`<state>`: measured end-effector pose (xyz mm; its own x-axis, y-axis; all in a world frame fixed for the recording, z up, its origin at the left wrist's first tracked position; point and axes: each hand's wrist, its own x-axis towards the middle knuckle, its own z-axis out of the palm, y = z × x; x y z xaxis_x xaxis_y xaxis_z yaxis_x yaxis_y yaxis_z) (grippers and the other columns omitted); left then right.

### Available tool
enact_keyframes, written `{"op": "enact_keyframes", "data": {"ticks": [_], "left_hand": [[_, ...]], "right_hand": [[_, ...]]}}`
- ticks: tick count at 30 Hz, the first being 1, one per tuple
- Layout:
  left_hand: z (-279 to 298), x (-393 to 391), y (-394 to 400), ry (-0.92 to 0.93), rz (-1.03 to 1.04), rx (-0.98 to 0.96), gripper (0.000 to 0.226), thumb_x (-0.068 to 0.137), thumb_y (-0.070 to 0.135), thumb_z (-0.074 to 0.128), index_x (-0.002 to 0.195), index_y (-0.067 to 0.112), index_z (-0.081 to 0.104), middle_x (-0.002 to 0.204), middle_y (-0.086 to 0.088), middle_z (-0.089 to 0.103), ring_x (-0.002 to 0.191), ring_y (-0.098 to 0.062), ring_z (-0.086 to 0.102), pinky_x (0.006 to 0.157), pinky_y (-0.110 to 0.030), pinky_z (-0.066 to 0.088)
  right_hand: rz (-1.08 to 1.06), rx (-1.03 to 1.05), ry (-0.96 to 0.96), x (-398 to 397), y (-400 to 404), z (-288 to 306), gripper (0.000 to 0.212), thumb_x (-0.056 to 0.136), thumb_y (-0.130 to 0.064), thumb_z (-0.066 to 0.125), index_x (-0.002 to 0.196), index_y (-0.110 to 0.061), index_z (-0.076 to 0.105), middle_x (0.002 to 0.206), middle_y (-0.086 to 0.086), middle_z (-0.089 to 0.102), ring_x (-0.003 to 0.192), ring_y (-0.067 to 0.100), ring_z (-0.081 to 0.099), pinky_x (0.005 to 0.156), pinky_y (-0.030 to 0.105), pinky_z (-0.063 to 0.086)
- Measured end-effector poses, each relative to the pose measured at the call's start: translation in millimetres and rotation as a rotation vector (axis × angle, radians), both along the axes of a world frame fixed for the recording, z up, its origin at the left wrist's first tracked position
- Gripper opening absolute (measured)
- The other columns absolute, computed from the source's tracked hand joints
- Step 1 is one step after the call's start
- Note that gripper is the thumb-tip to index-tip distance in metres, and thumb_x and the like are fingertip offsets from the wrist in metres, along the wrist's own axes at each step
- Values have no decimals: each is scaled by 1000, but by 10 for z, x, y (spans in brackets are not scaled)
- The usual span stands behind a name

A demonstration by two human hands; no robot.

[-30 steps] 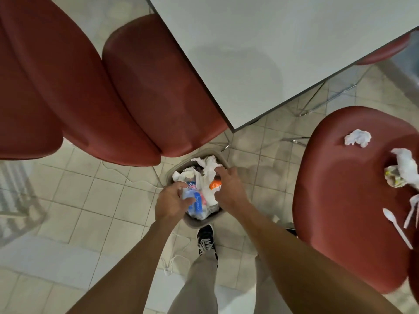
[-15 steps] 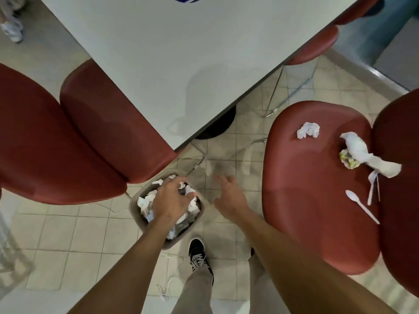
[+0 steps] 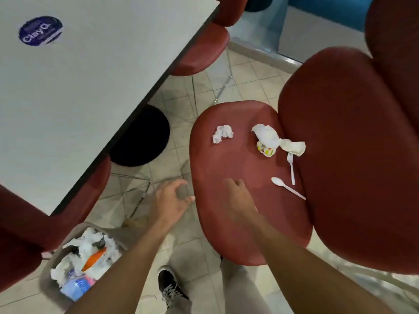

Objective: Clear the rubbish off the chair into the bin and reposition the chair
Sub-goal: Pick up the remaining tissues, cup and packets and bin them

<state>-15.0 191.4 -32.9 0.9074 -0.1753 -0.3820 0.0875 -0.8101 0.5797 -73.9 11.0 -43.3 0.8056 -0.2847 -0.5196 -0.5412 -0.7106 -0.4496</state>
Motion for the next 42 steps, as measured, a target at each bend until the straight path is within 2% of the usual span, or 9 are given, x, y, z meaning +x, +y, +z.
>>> {"op": "enact_keyframes", "data": {"ticks": [4,9,16,20,23,26,29,34,42], "left_hand": [[-135,17,-683,25,-106,-6,44,74,34,79,115,33,63,104,10,53,97,-9,56,83,-23,43],[-401,-4,-1519,8,-277,26,43,71,37,79,111,35,64,96,10,55,91,-15,61,81,-31,51],[-783,257,-2468,-10,-395,59,44,77,36,75,118,36,59,110,5,54,100,-19,61,85,-38,51],[-991,603,-2899,-94,-418,45,50,79,28,72,125,32,54,118,1,49,100,-23,60,78,-38,52],[-1168,878,-3168,-187,-438,33,63,75,18,69,133,26,46,127,-7,42,107,-28,54,73,-39,52],[-1323,1072,-3348,-226,-505,125,77,73,12,70,140,29,38,146,-12,27,126,-34,40,79,-43,51],[-1475,1155,-3446,-178,-539,179,71,77,8,69,140,27,43,155,-14,16,138,-35,28,92,-47,46],[-1564,1149,-3411,-92,-504,123,29,89,12,59,117,16,66,125,-14,55,108,-35,59,88,-40,49],[-1136,899,-3091,-129,-388,22,25,88,12,61,111,13,68,108,-11,62,94,-33,63,81,-41,51]], "right_hand": [[-126,6,53,-131,-718,-94,56,83,-10,60,136,-18,43,127,12,42,110,34,55,93,40,47],[-263,37,65,-327,-1450,-341,56,83,-12,58,136,-18,43,136,8,38,118,30,52,96,37,46],[-440,-20,-40,-206,-2137,-732,64,86,-16,62,143,-26,35,130,7,38,115,26,51,94,35,43],[-502,-41,-83,47,-2456,-955,75,85,-13,59,147,-36,24,125,7,40,95,27,60,82,34,48],[-529,-100,-75,241,-2661,-1118,74,89,-16,57,148,-39,20,125,8,42,95,28,59,80,35,47],[-538,-90,-79,374,-2792,-1249,68,90,-18,55,147,-40,25,123,10,45,98,31,59,85,38,48],[-517,-108,-95,449,-2824,-1351,50,93,-23,54,140,-35,41,120,11,48,102,32,57,88,40,48],[-569,-113,-126,444,-2815,-1389,29,96,-28,51,124,-29,58,115,7,52,100,32,57,82,38,47],[-567,-146,-71,258,-2618,-1024,31,94,-29,52,124,-31,57,117,6,52,100,32,59,80,37,44]]}}
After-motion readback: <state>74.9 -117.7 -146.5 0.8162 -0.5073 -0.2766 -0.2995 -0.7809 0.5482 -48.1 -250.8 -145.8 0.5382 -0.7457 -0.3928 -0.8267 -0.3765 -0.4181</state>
